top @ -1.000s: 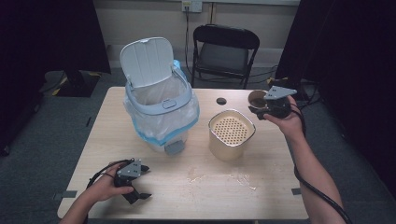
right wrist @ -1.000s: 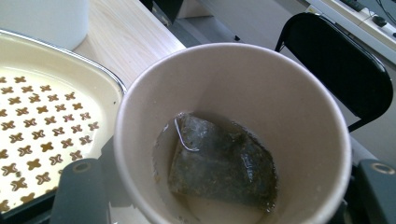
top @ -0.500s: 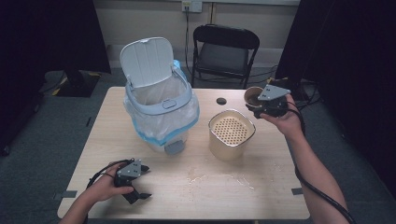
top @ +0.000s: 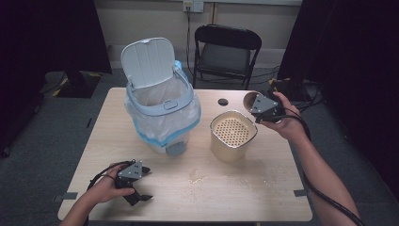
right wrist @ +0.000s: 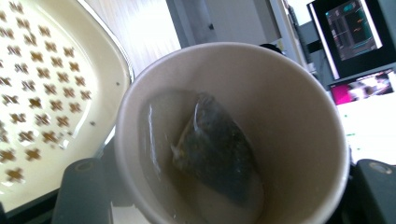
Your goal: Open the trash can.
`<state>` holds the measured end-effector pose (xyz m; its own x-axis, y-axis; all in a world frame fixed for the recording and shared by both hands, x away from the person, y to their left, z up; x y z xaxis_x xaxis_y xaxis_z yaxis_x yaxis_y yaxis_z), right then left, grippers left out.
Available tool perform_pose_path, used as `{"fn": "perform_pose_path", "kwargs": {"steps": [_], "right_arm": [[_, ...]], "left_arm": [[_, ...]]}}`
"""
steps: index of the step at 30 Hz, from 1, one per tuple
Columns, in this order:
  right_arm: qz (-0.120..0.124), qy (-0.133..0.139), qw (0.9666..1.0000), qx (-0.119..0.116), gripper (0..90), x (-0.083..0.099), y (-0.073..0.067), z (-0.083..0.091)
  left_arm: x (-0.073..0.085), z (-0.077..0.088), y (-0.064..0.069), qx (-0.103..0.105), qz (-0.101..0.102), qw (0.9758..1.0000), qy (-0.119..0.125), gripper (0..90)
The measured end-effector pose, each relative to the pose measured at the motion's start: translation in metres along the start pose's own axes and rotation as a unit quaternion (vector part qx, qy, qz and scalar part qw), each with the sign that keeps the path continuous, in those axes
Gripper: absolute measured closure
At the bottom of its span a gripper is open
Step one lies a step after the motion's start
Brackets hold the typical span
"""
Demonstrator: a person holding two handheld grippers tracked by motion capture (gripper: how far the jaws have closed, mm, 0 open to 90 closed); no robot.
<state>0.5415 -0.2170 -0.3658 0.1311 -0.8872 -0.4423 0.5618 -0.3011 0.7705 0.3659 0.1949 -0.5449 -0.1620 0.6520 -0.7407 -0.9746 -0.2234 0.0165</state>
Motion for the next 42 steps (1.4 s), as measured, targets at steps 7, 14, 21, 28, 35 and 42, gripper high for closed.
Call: {"fn": "perform_pose_path", "kwargs": {"steps": [7,14,21,28,35,42], "right_arm": [[0.156,-0.036,0.9868,0.026,29.5,-0.017,-0.006,-0.001],[0.34,-0.071,0.9341,0.081,29.8,-0.038,-0.019,0.002],[0.442,-0.084,0.8806,0.147,29.6,-0.048,-0.022,0.01],[0.276,-0.072,0.9557,0.073,29.1,-0.045,-0.012,0.012],[0.052,-0.049,0.9971,-0.024,28.6,-0.034,-0.004,0.007],[-0.127,-0.029,0.9869,-0.096,28.3,-0.031,-0.002,0.008]], "left_arm": [[0.0,0.0,0.0,-0.001,-0.001,1.0,0.0,0.0],[0.001,0.001,-0.001,-0.004,-0.001,1.0,-0.004,0.0],[0.0,0.0,-0.001,-0.002,-0.002,1.0,-0.002,0.0],[0.001,0.001,-0.001,-0.003,-0.001,1.0,-0.004,0.0],[0.001,0.001,-0.001,-0.003,-0.001,1.0,-0.006,0.0],[0.001,0.001,0.0,-0.002,-0.001,1.0,-0.004,0.0]]}}
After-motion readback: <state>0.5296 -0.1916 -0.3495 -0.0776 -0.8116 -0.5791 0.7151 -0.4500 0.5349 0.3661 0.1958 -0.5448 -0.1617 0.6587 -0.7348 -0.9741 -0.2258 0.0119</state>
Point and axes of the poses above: each handheld gripper's, and its own axes: z roughly backward along the jaws, x roughly out of its underside, y roughly to its right, the point moved 6 cm from there along -z, roughly forward along the jaws, and after that the axes turned 2 degrees about y, right-handed, at the moved point
